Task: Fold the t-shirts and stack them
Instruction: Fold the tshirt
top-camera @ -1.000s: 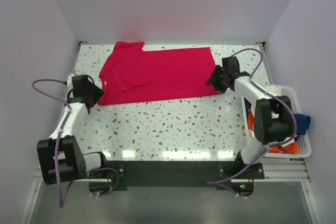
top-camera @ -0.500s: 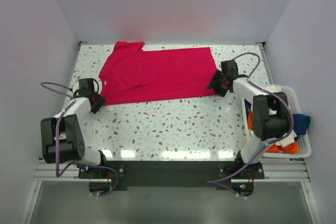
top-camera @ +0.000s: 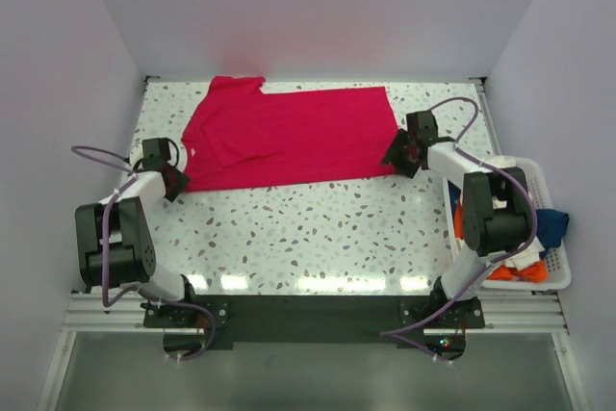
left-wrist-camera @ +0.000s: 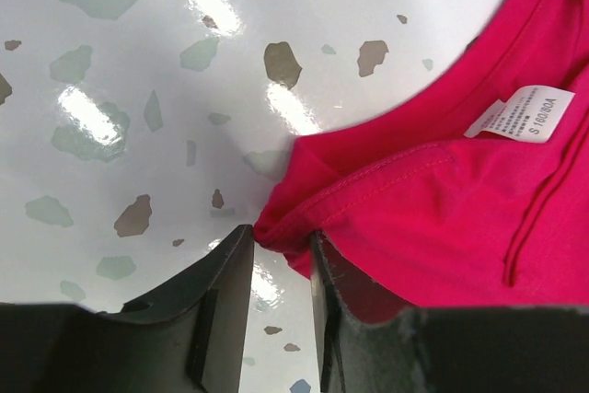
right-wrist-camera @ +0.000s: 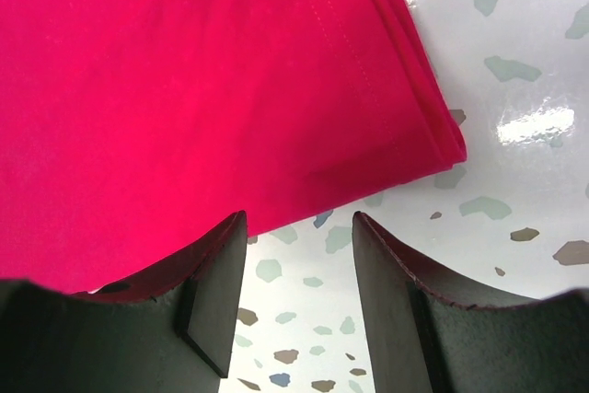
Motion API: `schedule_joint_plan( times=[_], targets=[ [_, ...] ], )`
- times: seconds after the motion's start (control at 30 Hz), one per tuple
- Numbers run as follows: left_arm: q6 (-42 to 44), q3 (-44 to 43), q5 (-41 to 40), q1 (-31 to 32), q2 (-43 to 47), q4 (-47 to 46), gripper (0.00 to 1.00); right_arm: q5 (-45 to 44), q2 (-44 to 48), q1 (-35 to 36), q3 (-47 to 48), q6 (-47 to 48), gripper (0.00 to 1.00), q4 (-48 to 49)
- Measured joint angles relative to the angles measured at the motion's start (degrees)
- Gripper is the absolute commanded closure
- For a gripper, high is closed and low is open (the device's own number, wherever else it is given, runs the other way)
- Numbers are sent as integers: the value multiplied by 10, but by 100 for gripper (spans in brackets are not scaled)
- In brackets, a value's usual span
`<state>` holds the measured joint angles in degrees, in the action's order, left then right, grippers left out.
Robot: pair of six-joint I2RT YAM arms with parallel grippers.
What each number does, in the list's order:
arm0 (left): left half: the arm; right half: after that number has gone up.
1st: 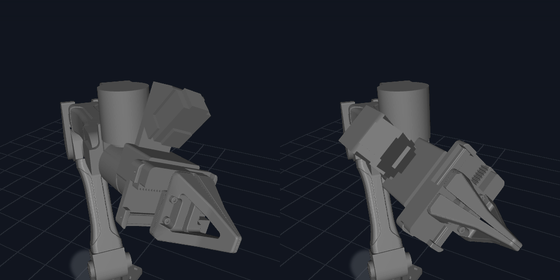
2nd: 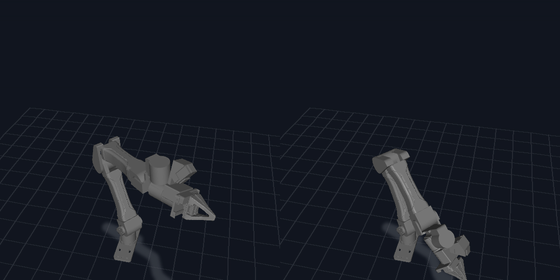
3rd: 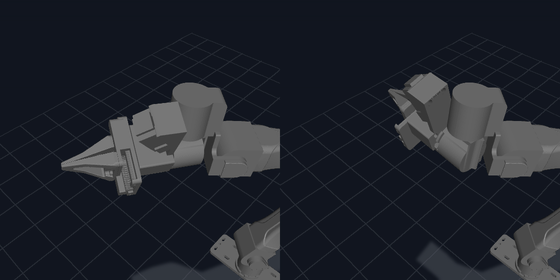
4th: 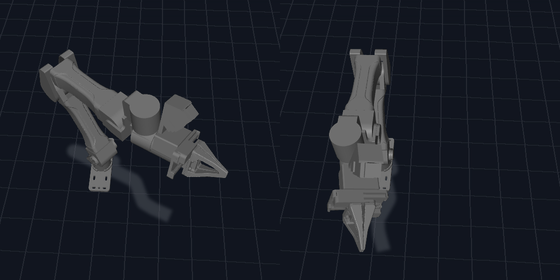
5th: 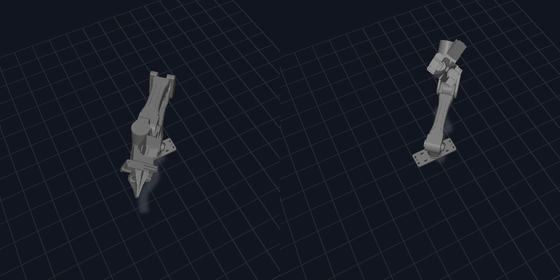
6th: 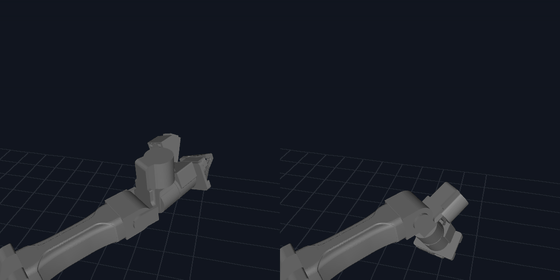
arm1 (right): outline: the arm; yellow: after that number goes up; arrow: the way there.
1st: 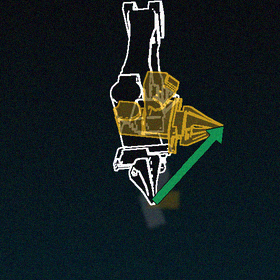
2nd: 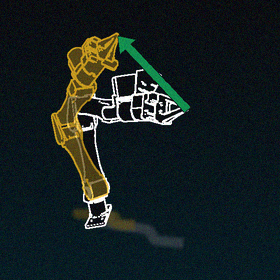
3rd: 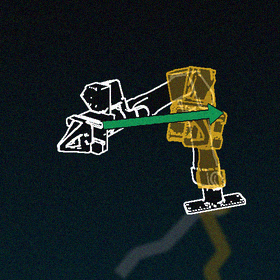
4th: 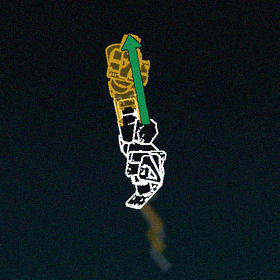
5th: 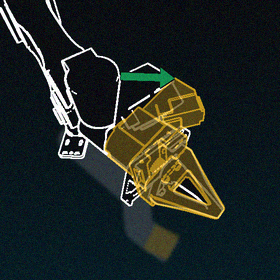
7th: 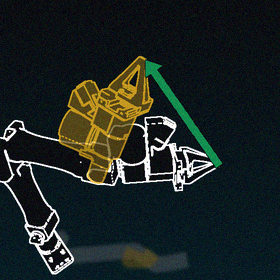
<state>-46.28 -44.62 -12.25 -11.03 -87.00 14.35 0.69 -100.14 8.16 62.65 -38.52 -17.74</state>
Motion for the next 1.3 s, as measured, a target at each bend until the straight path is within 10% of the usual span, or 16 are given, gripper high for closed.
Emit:
schedule_joint_plan(
  times=[0.57, 0.87, 1.3],
  targets=[
    [4, -12, 16, -18, -22, -14, 89, -16, -23, -19, -3, 1, 49, 2],
    [6, -29, 26, -21, -23, -15, 100, -41, -47, -19, 11, 2, 95, 1],
    [10, -15, 16, -37, 74, 22, 100, -14, 60, -18, -82, -15, 100, -22]
  ],
)
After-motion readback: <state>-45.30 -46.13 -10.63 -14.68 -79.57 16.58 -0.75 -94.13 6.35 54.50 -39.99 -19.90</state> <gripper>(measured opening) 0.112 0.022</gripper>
